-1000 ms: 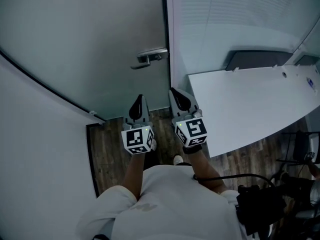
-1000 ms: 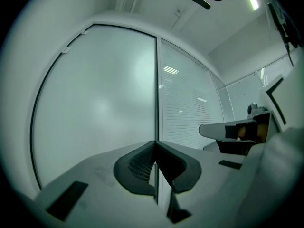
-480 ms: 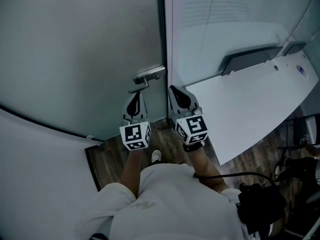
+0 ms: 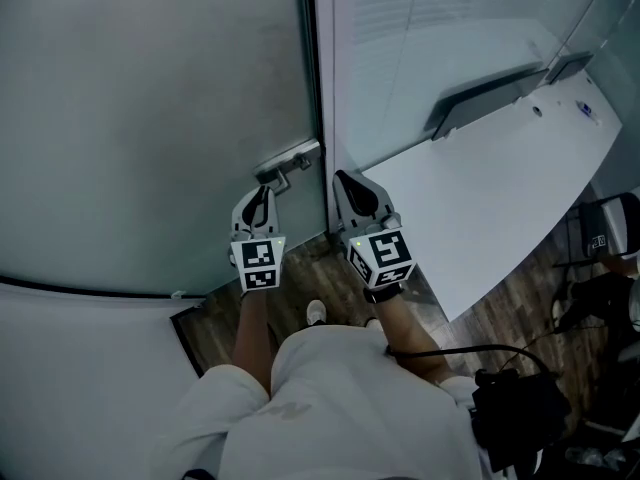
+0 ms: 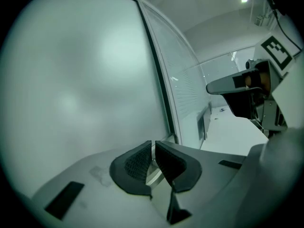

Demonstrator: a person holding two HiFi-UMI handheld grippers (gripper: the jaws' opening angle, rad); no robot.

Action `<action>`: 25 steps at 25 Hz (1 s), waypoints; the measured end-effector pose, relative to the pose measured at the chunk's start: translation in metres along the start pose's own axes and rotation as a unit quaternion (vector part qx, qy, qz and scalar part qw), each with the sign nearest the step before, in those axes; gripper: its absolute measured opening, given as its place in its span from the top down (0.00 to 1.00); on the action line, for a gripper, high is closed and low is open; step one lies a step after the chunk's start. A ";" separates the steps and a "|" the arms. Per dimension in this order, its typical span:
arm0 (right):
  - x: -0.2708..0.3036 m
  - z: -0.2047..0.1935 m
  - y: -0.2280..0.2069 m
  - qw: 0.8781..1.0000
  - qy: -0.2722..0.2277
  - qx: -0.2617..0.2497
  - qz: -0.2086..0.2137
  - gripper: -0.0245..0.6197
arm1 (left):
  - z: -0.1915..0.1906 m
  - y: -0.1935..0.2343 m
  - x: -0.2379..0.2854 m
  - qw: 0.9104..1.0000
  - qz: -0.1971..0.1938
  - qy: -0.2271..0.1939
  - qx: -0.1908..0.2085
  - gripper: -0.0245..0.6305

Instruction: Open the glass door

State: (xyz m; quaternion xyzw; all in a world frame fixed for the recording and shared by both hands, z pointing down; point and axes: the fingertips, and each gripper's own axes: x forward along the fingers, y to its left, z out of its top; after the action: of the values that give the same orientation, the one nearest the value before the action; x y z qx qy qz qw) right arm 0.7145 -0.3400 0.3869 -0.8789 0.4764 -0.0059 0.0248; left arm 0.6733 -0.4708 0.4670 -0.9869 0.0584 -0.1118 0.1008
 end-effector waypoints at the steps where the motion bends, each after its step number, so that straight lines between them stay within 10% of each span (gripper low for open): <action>1: 0.001 -0.004 -0.001 1.000 0.003 -0.001 -0.003 0.96 | -0.006 0.001 0.003 1.000 -0.006 0.008 0.005 0.96; 12: -0.001 -0.027 -0.008 0.999 0.037 -0.006 -0.021 0.96 | -0.049 -0.008 0.024 0.986 -0.113 0.100 0.075 0.95; 25: -0.020 -0.031 -0.024 0.998 0.048 -0.018 -0.032 0.96 | -0.098 -0.018 0.050 0.940 -0.149 0.217 0.215 0.78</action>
State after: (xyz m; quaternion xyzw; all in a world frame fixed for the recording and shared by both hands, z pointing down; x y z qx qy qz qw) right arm 0.7228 -0.3111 0.4199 -0.8927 0.4485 -0.0405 -0.0143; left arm 0.7005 -0.4785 0.5742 -0.8908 -0.0944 -0.3472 0.2776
